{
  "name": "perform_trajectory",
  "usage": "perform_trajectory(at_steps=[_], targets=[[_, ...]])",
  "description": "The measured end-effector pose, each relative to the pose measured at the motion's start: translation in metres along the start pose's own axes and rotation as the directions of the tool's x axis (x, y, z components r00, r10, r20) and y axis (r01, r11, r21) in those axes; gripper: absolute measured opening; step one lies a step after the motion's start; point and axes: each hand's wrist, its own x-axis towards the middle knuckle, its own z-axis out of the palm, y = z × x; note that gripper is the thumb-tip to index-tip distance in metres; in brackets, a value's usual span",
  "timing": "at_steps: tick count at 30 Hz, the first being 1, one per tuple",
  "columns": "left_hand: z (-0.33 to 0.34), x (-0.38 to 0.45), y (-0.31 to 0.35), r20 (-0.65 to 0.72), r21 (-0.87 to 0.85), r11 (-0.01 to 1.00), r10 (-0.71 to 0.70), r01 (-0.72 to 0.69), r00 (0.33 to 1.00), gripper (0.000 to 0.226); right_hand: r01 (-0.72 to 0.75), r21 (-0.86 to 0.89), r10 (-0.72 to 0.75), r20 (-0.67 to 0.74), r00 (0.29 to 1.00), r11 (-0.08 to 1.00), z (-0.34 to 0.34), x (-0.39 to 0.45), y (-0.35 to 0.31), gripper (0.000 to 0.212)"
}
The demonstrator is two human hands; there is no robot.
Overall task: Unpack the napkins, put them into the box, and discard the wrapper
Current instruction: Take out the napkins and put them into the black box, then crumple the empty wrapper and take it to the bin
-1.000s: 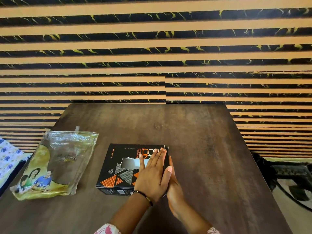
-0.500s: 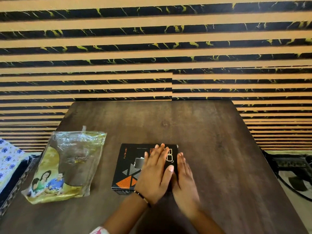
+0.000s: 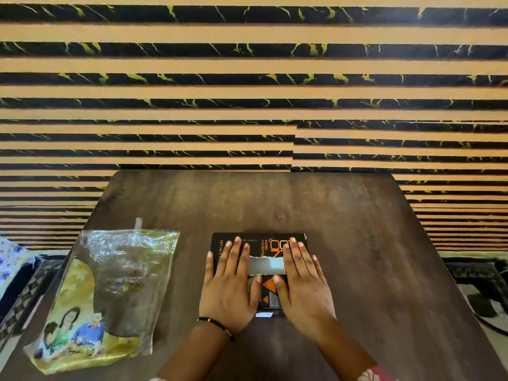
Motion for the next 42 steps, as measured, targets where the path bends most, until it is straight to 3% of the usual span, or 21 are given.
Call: perform_trajectory(at_steps=[8, 25, 34, 36, 39, 42], targets=[[-0.001, 0.107, -0.009, 0.025, 0.019, 1.0, 0.004, -0.005, 1.0, 0.064, 0.029, 0.017, -0.029, 0.034, 0.999, 0.999, -0.005, 0.104, 0.017, 0.074], [0.008, 0.266, -0.032, -0.009, -0.007, 1.0, -0.02, 0.02, 1.0, 0.062, 0.039, 0.015, -0.04, 0.033, 0.999, 0.999, -0.004, 0.267, 0.038, 0.062], [0.004, 0.267, -0.032, 0.022, 0.008, 1.0, -0.018, 0.018, 1.0, 0.062, 0.017, -0.051, -0.013, 0.077, 0.997, 0.999, -0.008, 0.268, 0.036, 0.061], [-0.002, 0.257, -0.032, -0.024, -0.005, 1.0, 0.007, -0.007, 1.0, 0.061, 0.02, -0.088, -0.02, 0.011, 1.0, 0.996, -0.015, 0.255, 0.031, 0.06], [-0.012, 0.213, -0.038, -0.152, -0.118, 0.993, -0.005, -0.013, 0.988, 0.059, -0.013, 0.011, 0.014, -0.136, 0.991, 1.0, -0.018, 0.211, 0.016, 0.063], [-0.014, 0.133, -0.054, -0.138, -0.208, 0.975, -0.113, 0.082, 0.984, 0.064, -0.028, 0.124, 0.045, -0.133, 0.99, 0.992, -0.001, 0.138, -0.003, 0.064]])
